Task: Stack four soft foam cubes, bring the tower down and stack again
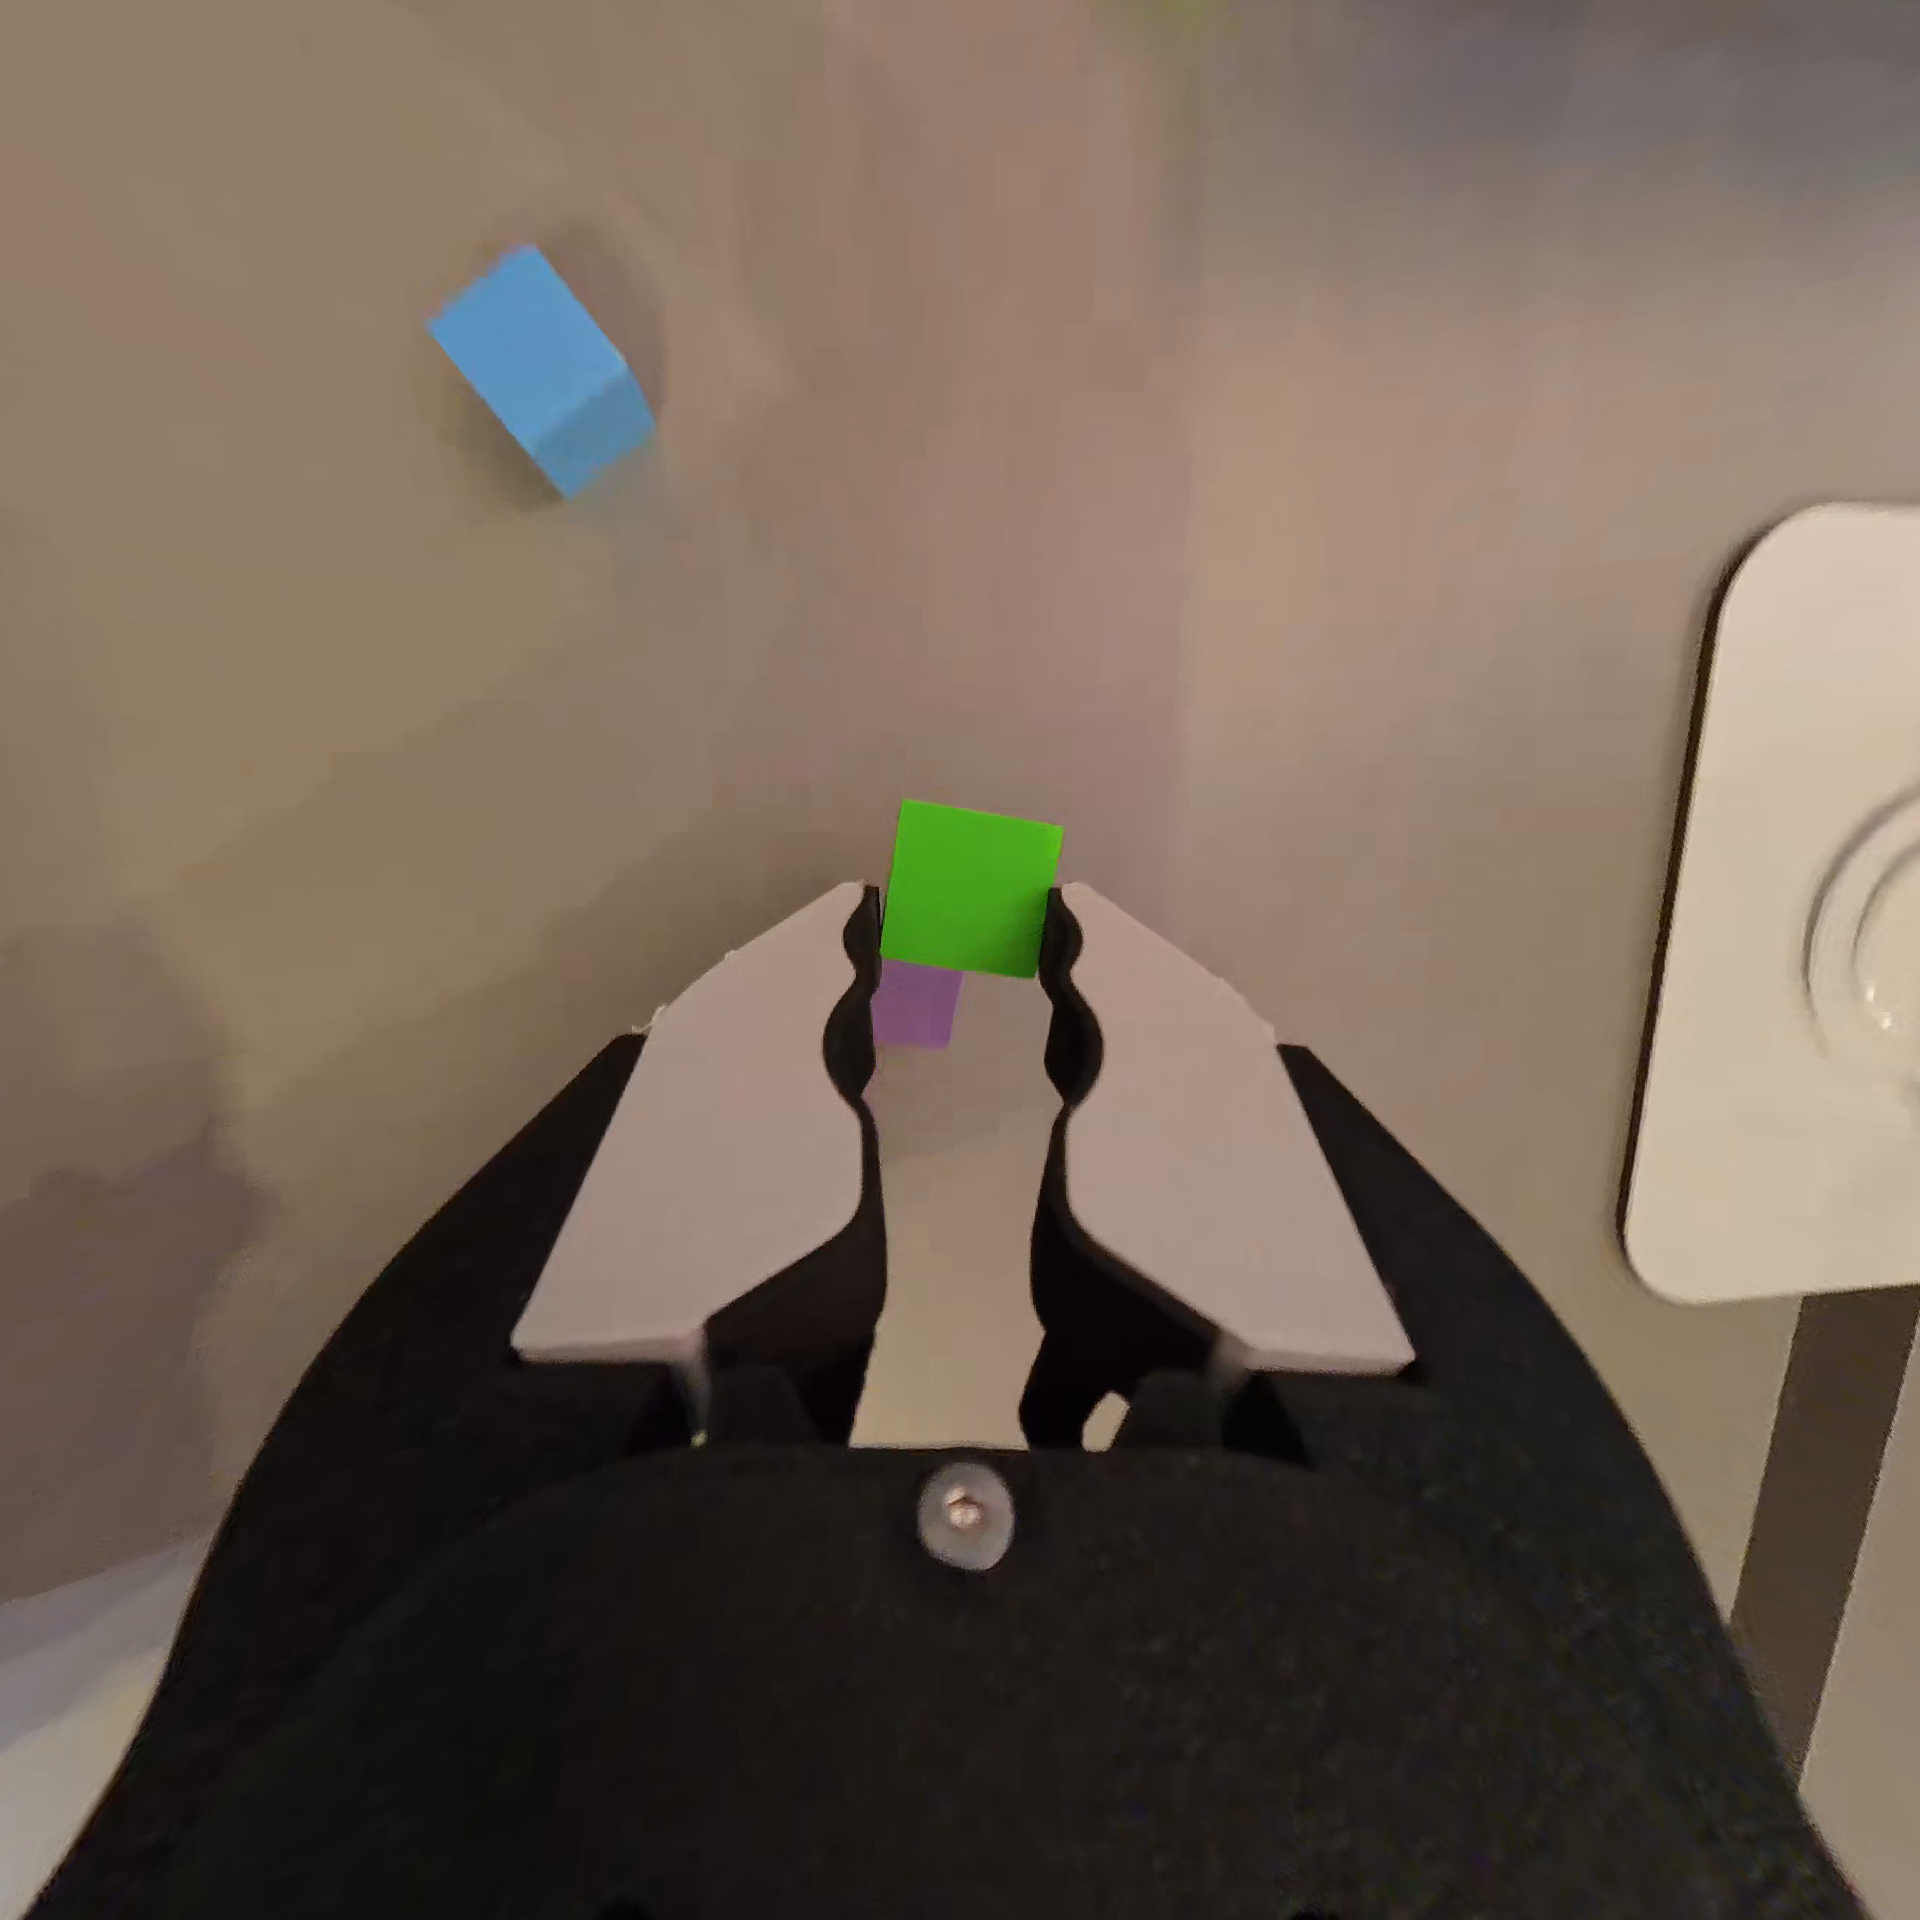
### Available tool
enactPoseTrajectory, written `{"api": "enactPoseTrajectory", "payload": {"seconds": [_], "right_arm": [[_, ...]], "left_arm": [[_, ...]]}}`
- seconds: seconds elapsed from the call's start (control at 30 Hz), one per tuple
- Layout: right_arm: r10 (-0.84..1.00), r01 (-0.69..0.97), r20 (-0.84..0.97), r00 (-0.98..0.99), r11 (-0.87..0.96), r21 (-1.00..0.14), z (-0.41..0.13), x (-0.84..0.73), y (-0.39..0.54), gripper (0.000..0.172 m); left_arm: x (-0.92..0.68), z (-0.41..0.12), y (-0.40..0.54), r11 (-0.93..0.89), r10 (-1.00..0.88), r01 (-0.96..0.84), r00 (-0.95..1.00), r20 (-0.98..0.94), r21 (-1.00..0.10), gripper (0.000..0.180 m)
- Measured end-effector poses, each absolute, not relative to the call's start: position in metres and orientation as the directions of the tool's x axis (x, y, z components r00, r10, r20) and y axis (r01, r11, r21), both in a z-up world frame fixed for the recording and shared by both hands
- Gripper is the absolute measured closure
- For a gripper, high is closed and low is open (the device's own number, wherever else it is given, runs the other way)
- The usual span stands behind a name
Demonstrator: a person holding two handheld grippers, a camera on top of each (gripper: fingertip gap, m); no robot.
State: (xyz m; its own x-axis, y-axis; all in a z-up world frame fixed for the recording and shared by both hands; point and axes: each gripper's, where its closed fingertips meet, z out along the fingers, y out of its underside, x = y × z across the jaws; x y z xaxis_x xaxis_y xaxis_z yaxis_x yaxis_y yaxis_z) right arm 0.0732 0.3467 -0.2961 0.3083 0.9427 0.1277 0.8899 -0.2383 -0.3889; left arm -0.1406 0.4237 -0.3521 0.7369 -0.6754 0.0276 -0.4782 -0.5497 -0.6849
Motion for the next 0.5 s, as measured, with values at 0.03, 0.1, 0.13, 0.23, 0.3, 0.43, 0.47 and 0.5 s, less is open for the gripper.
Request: {"api": "enactPoseTrajectory", "payload": {"seconds": [0.03, 0.1, 0.13, 0.23, 0.3, 0.43, 0.47, 0.5], "right_arm": [[0.941, 0.887, 0.122, 0.317, -0.249, -0.388, -0.297, 0.080, 0.344, 0.143], [0.935, 0.883, 0.109, 0.337, -0.274, -0.381, -0.301, 0.092, 0.339, 0.143], [0.932, 0.881, 0.104, 0.347, -0.286, -0.377, -0.302, 0.097, 0.337, 0.143], [0.925, 0.871, 0.098, 0.366, -0.304, -0.385, -0.305, 0.104, 0.336, 0.143], [0.928, 0.871, 0.081, 0.365, -0.309, -0.381, -0.308, 0.103, 0.334, 0.143], [0.931, 0.883, 0.082, 0.356, -0.307, -0.354, -0.313, 0.101, 0.332, 0.143], [0.933, 0.887, 0.084, 0.350, -0.302, -0.350, -0.314, 0.100, 0.331, 0.143], [0.934, 0.886, 0.081, 0.348, -0.300, -0.353, -0.315, 0.099, 0.331, 0.143]], "left_arm": [[-0.141, -0.352, 0.424, -0.549, -0.675, -0.479, 0.737, 0.027, -0.685, 0.180], [-0.141, -0.352, 0.424, -0.549, -0.675, -0.479, 0.737, 0.025, -0.685, 0.180], [-0.141, -0.352, 0.424, -0.548, -0.675, -0.480, 0.737, 0.025, -0.685, 0.180], [-0.141, -0.352, 0.424, -0.549, -0.675, -0.480, 0.738, 0.024, -0.685, 0.180], [-0.140, -0.352, 0.424, -0.549, -0.675, -0.479, 0.738, 0.024, -0.685, 0.180], [-0.140, -0.352, 0.424, -0.549, -0.675, -0.479, 0.738, 0.025, -0.685, 0.180], [-0.140, -0.352, 0.424, -0.549, -0.675, -0.479, 0.737, 0.026, -0.685, 0.180], [-0.140, -0.352, 0.424, -0.550, -0.675, -0.478, 0.737, 0.027, -0.685, 0.180]]}}
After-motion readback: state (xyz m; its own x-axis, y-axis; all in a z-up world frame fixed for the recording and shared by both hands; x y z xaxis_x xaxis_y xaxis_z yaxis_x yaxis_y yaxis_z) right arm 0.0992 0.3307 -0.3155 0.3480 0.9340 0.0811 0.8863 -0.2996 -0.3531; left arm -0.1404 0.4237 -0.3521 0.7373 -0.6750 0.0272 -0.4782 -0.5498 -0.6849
